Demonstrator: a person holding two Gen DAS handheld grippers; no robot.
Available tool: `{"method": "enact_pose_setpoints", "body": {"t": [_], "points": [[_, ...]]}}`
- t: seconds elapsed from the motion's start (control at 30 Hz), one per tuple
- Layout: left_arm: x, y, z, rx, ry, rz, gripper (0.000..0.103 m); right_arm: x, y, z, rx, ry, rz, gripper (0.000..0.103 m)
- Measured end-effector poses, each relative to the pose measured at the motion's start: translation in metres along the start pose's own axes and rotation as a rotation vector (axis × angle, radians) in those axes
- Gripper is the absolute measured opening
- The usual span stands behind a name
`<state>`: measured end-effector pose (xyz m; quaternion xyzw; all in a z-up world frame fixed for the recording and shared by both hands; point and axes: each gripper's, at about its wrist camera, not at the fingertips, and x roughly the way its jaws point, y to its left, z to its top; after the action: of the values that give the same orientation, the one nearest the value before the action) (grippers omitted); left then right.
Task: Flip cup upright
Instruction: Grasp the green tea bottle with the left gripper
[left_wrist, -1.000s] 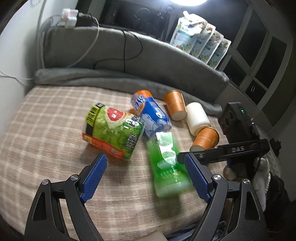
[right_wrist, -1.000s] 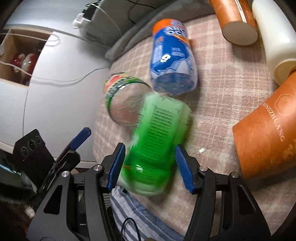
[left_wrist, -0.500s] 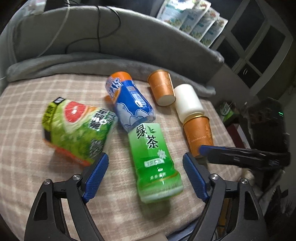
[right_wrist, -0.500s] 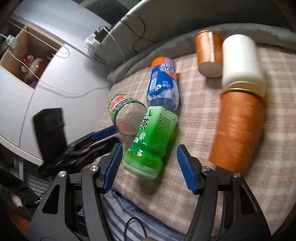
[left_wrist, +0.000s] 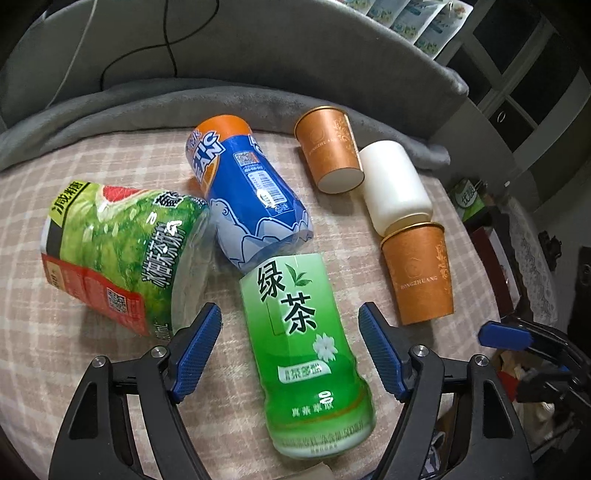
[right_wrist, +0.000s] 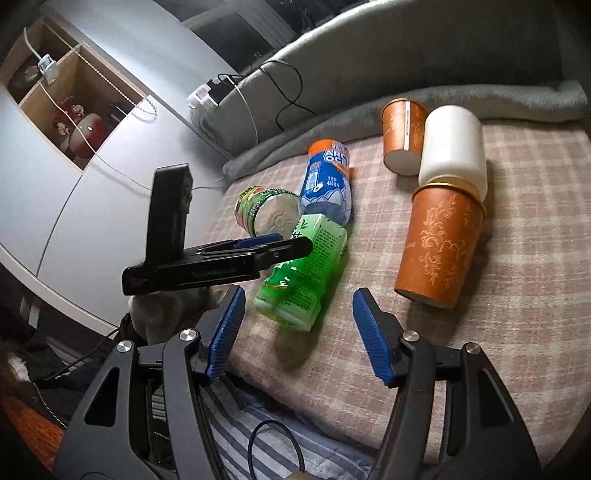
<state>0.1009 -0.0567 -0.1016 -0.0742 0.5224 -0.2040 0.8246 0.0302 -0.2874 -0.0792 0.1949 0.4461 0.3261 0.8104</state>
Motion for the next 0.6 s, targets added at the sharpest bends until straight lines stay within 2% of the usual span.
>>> {"method": "enact_pose_setpoints", "body": {"t": [0.33,0.6], "points": [[0.023,0.012,0.005,-0.056,0.119,-0.068,0.062,-0.003,-0.009,-0.005,0.037,-0.02,-0.022,0.064],[0.003,0.002,0.003,-0.025,0.062,-0.06,0.059,-0.003,-0.009,-0.005,0.039,-0.028,-0.038,0.064]]}}
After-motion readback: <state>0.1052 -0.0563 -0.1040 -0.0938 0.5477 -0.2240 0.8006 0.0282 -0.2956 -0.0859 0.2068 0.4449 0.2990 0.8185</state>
